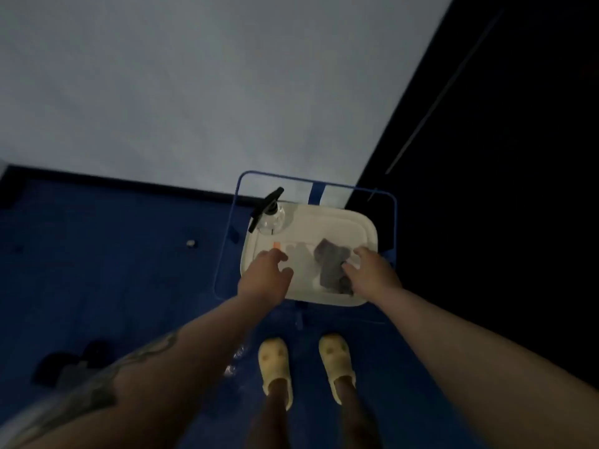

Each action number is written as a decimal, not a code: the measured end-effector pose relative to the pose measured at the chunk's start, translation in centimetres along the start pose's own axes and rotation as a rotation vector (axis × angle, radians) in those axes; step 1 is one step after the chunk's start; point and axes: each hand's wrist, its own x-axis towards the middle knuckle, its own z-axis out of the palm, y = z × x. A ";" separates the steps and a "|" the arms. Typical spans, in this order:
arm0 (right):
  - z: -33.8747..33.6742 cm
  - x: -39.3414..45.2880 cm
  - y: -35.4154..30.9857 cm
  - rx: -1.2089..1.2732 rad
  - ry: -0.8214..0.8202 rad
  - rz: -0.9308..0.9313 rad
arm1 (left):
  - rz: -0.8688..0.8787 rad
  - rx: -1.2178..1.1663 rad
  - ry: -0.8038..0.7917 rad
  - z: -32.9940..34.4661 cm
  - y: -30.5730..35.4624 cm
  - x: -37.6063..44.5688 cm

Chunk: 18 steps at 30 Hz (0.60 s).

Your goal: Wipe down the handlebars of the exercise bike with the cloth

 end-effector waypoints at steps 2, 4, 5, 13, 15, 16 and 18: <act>0.6 2.7 -0.1 -0.015 -0.005 0.000 | -0.031 -0.028 0.009 1.0 -0.3 1.8; 1.2 4.8 -0.2 -0.029 -0.047 0.002 | -0.043 -0.041 -0.010 2.0 -1.0 2.9; 1.8 5.6 -0.1 -0.037 -0.065 -0.001 | -0.047 -0.045 -0.016 2.6 -1.3 3.2; 3.3 6.3 0.3 -0.084 0.062 -0.114 | -0.084 -0.098 -0.016 4.6 -2.5 3.3; 2.6 5.6 0.0 -0.071 0.077 -0.190 | -0.090 -0.102 -0.010 4.0 -2.2 2.8; 2.1 5.1 -0.3 -0.061 0.073 -0.220 | -0.096 -0.102 0.000 3.5 -1.9 2.6; 1.0 3.7 -1.0 -0.055 0.068 -0.270 | -0.095 -0.103 0.029 2.1 -1.2 1.8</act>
